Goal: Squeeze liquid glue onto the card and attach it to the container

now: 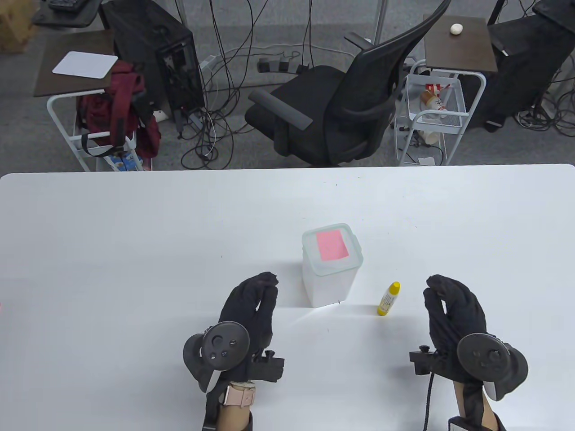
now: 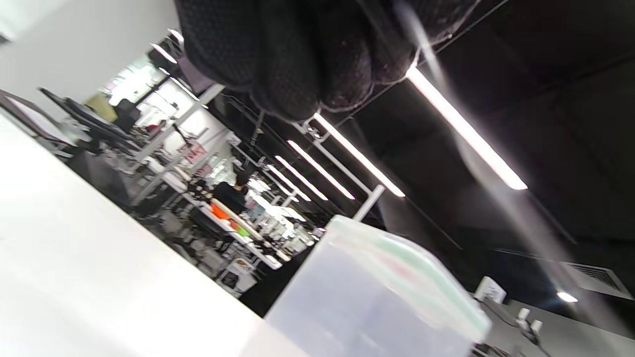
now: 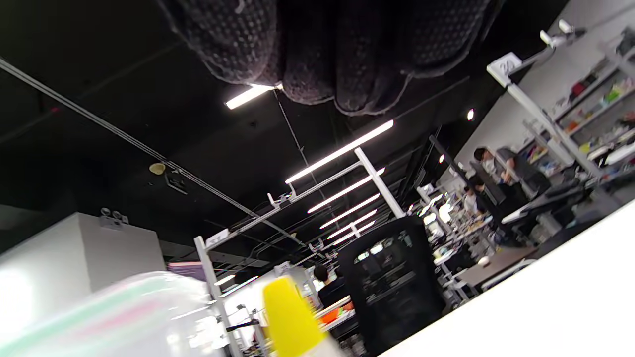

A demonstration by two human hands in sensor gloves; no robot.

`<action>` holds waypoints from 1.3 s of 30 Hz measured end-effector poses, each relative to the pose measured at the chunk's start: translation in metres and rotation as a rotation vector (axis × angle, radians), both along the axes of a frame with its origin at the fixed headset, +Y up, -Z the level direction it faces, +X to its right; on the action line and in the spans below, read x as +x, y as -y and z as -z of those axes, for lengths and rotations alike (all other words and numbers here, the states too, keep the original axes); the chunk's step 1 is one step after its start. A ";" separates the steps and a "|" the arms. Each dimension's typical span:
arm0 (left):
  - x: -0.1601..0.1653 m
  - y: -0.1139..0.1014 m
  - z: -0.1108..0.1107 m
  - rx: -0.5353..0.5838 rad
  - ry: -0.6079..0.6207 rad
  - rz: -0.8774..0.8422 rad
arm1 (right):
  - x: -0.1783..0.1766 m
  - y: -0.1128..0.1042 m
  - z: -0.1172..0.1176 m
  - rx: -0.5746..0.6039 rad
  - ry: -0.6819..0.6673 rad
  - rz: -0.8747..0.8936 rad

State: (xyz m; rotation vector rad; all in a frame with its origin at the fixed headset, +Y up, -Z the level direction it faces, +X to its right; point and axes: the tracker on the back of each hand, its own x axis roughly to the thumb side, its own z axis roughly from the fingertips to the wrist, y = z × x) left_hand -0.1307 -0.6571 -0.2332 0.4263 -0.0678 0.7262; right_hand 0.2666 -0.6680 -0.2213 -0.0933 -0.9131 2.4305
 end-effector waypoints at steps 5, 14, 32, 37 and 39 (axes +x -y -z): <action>0.002 0.015 0.010 -0.031 -0.002 0.156 | 0.008 0.011 0.016 -0.050 0.125 -0.174; 0.010 0.042 0.020 -0.175 0.034 0.476 | 0.025 0.050 0.032 -0.340 -0.012 -0.244; 0.021 0.060 0.009 -0.272 0.052 0.653 | 0.026 0.076 0.030 -0.588 -0.069 -0.489; 0.018 0.063 0.008 -0.304 0.057 0.638 | 0.023 0.077 0.029 -0.598 -0.072 -0.504; 0.015 0.063 0.008 -0.305 0.057 0.630 | 0.021 0.078 0.028 -0.601 -0.073 -0.509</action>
